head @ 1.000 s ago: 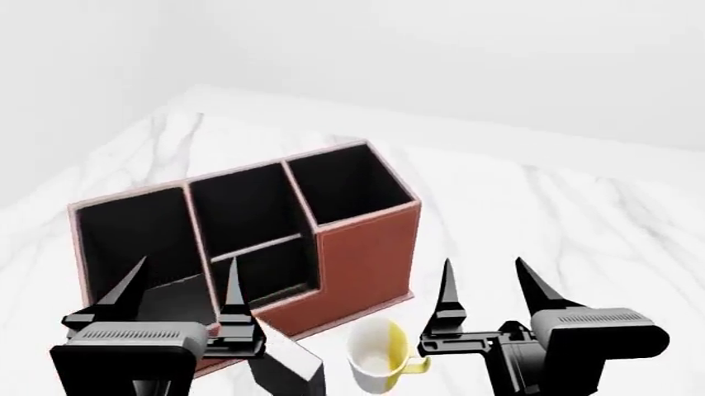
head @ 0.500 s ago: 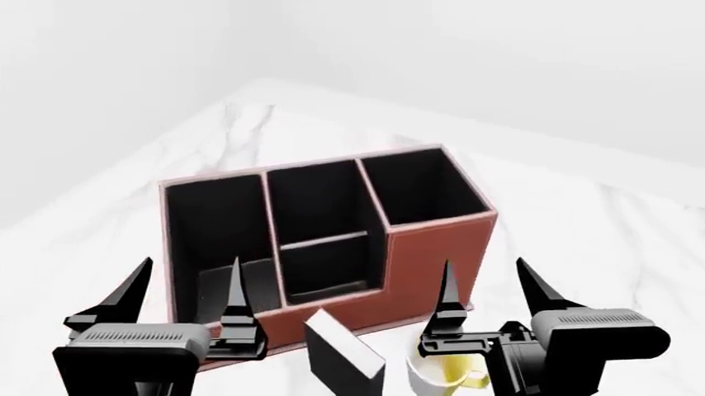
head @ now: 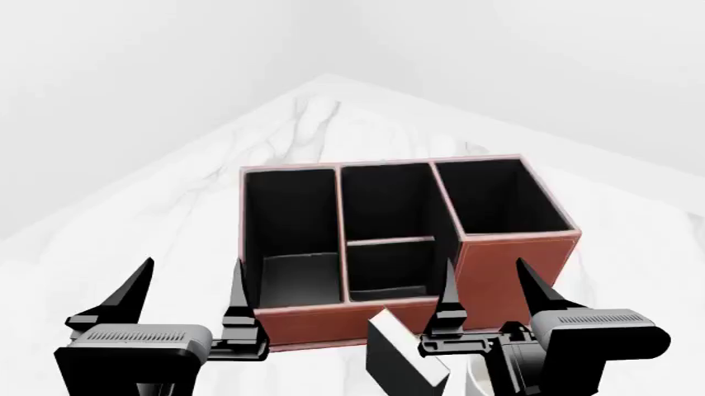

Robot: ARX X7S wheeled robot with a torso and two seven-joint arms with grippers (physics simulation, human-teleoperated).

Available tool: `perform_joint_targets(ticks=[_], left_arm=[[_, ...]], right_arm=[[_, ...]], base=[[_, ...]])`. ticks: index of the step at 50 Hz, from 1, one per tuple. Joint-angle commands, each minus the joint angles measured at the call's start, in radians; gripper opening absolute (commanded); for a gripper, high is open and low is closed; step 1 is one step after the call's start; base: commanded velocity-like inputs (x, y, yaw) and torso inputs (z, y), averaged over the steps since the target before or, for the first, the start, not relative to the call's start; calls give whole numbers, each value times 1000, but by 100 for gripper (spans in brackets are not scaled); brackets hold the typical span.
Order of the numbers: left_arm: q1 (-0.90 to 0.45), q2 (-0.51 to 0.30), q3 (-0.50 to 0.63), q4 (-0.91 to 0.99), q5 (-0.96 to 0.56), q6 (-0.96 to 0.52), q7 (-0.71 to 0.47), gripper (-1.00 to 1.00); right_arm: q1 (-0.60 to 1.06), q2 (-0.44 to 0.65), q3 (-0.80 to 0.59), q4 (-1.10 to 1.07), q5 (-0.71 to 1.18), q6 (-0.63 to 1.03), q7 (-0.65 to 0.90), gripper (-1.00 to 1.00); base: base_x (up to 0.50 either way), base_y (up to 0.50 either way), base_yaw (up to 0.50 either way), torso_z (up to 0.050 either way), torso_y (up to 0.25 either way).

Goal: Pick up the book and place it in the right compartment of the caddy.

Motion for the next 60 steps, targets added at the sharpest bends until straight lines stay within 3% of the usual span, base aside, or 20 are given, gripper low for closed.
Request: perform_joint_targets(ticks=[1, 13, 32, 37, 46, 60], left_arm=[[-3, -5, 9, -4, -1, 3, -6, 100], [-3, -11, 10, -3, -7, 4, -13, 100], [-8, -19, 15, -8, -16, 4, -20, 100], [-11, -20, 13, -20, -22, 8, -20, 100], [-15, -25, 17, -12, -24, -1, -27, 100], [-20, -29, 26, -19, -20, -1, -33, 100]], right_arm=[[1, 7, -3, 1, 8, -3, 7, 100], [1, 12, -12, 6, 0, -11, 19, 100], [-1, 20, -1, -11, 66, -2, 14, 100], [40, 69, -21, -58, 53, 46, -2, 100], [92, 171, -1, -130, 237, 176, -107, 100], [79, 243, 104, -68, 429, 174, -226, 100]], base=[[0, 0, 500, 0, 0], [0, 0, 500, 0, 0], [-50, 61, 0, 0, 0], [0, 0, 0, 0, 0], [0, 0, 0, 0, 0], [0, 0, 0, 0, 0]])
